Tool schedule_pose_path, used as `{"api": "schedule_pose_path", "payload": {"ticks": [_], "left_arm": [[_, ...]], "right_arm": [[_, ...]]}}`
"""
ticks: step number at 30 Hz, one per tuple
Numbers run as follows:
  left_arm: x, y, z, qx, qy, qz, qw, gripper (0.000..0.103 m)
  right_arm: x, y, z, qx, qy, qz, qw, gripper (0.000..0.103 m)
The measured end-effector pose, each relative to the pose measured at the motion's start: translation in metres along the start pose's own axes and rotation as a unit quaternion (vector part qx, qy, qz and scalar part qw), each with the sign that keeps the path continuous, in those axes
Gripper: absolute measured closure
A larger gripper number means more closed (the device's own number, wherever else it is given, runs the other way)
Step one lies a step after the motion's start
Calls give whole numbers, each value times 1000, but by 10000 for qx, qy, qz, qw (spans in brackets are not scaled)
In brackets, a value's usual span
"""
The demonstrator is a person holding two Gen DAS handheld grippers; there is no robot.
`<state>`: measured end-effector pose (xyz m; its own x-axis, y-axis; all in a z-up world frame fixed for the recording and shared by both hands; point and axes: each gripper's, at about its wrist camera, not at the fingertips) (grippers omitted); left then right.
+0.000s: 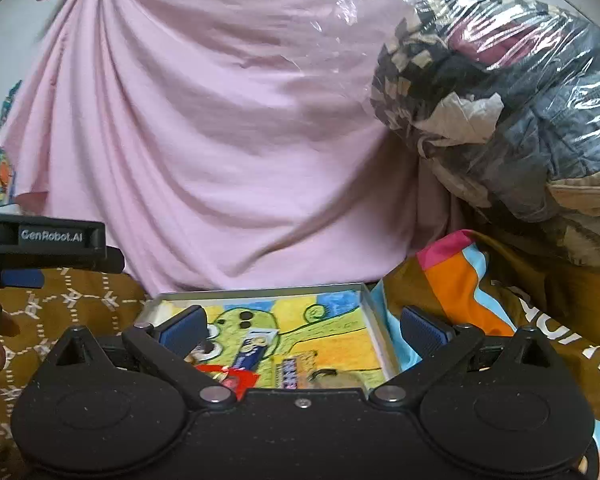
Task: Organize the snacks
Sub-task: 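Lift both tools back from the tray toward the remaining snacks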
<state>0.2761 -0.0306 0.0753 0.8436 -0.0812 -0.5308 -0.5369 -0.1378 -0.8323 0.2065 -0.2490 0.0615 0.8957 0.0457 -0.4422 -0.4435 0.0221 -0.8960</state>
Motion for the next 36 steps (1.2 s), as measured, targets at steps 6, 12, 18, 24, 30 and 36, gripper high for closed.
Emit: {"api": "schedule_pose_path", "payload": {"ticks": [6,12,18,24,30,36], "left_arm": [[-41,21,15,15,-29,1,10000,0],[-74,44,31,-59,-65,56,9999,0],[-99,67,44,-109,-189,168,9996,0],[-122,90,53,50,-429,315,9986,0],[-141,106,65,77,-432,554,9975,0],[-153,118,67,178,-478,1047,9932,0]], "right_arm": [[-35,7,12,-75,-86,78,9999,1],[-65,18,19,-125,-98,115,9998,1],[-85,25,19,-40,-138,203,9997,1],[-105,31,19,89,-204,318,9992,1],[-137,54,19,153,-157,658,9976,1],[-166,74,29,241,-227,1282,9912,1]]}}
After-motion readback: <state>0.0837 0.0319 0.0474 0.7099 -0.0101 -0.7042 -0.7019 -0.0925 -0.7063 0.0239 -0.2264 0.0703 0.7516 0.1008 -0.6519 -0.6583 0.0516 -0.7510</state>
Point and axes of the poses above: each gripper's, at about its wrist camera, not at the fingertips, and x roughly the way its jaws point, z to its left, y to its underside, and after that the axes turned 15 degrees about z, right-handed
